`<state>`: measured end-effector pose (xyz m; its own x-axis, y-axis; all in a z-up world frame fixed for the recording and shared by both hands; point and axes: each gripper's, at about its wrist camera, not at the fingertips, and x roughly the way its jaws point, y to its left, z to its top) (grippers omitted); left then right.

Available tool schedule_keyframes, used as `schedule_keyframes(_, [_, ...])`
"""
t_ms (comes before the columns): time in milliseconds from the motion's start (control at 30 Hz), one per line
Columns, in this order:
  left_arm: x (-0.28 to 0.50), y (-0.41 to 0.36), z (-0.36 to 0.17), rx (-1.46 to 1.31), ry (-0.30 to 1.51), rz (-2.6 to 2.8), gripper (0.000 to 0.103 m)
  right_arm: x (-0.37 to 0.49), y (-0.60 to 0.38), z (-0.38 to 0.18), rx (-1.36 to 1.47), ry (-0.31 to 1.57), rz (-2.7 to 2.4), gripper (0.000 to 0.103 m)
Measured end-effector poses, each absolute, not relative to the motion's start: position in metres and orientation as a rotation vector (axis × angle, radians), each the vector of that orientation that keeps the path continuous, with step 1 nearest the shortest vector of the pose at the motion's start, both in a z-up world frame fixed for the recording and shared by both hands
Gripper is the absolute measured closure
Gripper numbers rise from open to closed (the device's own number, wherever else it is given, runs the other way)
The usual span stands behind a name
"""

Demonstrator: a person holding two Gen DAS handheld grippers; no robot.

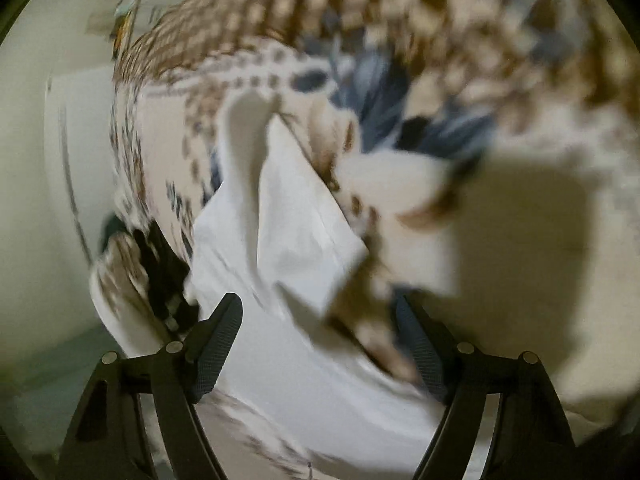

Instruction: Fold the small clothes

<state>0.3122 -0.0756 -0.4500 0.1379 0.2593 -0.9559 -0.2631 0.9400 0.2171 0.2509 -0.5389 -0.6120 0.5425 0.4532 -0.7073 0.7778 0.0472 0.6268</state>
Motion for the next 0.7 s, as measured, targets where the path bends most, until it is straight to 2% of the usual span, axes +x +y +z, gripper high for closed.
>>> schedule_keyframes(33, [0.316,-0.077,-0.463,-0.007,1.397,0.379,0.0,0.257,-0.537,-0.621,1.626,1.042,-0.329,0.024])
schedule_keyframes(67, [0.319,-0.078,-0.477,-0.012,1.413,0.375,0.0,0.26,-0.537,-0.627,1.647,1.001,-0.319,0.042])
schedule_keyframes(100, [0.321,-0.079,-0.484,-0.014,1.419,0.37,0.0,0.265,-0.538,-0.628,1.634,0.967,-0.327,0.076])
schedule_keyframes(133, [0.323,-0.08,-0.492,-0.009,1.425,0.364,0.0,0.266,-0.539,-0.624,1.599,0.957,-0.361,0.091])
schedule_keyframes(167, [0.325,-0.082,-0.498,-0.005,1.427,0.355,0.0,0.264,-0.541,-0.616,1.552,0.936,-0.404,0.096])
schedule_keyframes(333, [0.334,-0.082,-0.515,-0.008,1.414,0.327,0.0,0.259,-0.547,-0.592,1.428,0.907,-0.457,0.098])
schedule_keyframes(367, [0.336,-0.08,-0.518,-0.02,1.423,0.327,0.0,0.262,-0.546,-0.595,1.431,0.931,-0.448,0.095])
schedule_keyframes(400, [0.338,-0.077,-0.521,-0.034,1.424,0.328,0.0,0.261,-0.547,-0.6,1.434,0.946,-0.446,0.08])
schedule_keyframes(433, [0.34,-0.075,-0.522,-0.044,1.423,0.326,0.0,0.261,-0.547,-0.607,1.46,0.952,-0.434,0.072])
schedule_keyframes(467, [0.342,-0.071,-0.521,-0.051,1.418,0.327,0.0,0.261,-0.547,-0.61,1.487,0.933,-0.42,0.067])
schedule_keyframes(500, [0.342,-0.069,-0.521,-0.052,1.412,0.328,0.0,0.255,-0.549,-0.611,1.505,0.909,-0.415,0.067])
schedule_keyframes(533, [0.343,-0.066,-0.52,-0.053,1.407,0.328,0.0,0.256,-0.549,-0.608,1.505,0.881,-0.425,0.068])
schedule_keyframes(567, [0.343,-0.063,-0.518,-0.053,1.399,0.329,0.0,0.26,-0.547,-0.6,1.467,0.862,-0.44,0.085])
schedule_keyframes(600, [0.344,-0.058,-0.517,-0.053,1.391,0.333,0.0,0.266,-0.544,-0.589,1.403,0.867,-0.457,0.097])
schedule_keyframes(700, [0.343,-0.043,-0.512,-0.056,1.366,0.346,0.0,0.283,-0.527,-0.554,1.223,0.876,-0.454,0.097])
